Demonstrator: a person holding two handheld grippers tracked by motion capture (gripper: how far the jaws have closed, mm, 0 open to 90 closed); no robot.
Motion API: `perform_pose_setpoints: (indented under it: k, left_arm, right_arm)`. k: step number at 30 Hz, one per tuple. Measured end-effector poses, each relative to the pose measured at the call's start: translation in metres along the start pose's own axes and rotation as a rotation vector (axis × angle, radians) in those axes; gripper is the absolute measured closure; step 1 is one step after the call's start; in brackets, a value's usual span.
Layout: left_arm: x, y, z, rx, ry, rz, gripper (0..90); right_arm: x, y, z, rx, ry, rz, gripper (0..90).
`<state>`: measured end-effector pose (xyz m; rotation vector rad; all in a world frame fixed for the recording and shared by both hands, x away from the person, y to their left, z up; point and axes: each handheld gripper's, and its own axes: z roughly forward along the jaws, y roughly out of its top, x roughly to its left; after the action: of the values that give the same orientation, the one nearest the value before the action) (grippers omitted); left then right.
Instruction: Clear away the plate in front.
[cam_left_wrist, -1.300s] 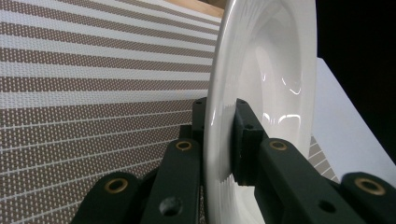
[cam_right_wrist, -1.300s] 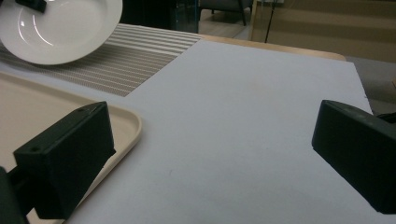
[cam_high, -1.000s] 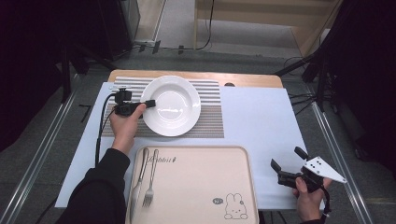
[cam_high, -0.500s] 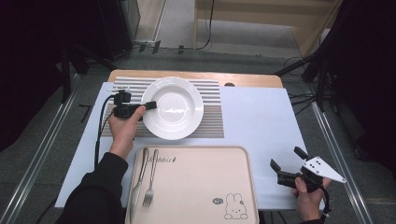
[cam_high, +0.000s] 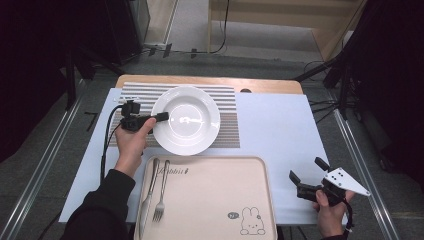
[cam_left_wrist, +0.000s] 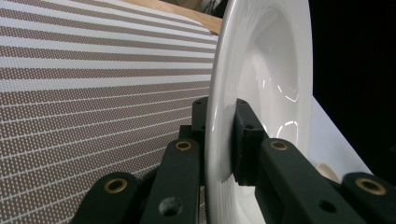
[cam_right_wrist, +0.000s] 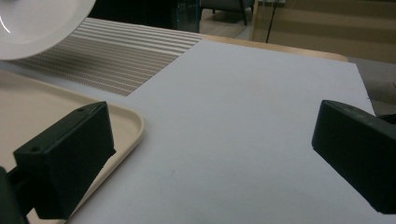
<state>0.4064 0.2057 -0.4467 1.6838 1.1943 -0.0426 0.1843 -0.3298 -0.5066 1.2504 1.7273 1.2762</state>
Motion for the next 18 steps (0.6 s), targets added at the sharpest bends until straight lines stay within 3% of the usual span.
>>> perform_pose_setpoints:
  k: [18]
  left_arm:
    - [-0.015, -0.01, -0.009, 0.0, -0.034, 0.029, 81.9]
  right_arm:
    - [0.002, 0.0, 0.001, 0.005, 0.003, -0.003, 0.0]
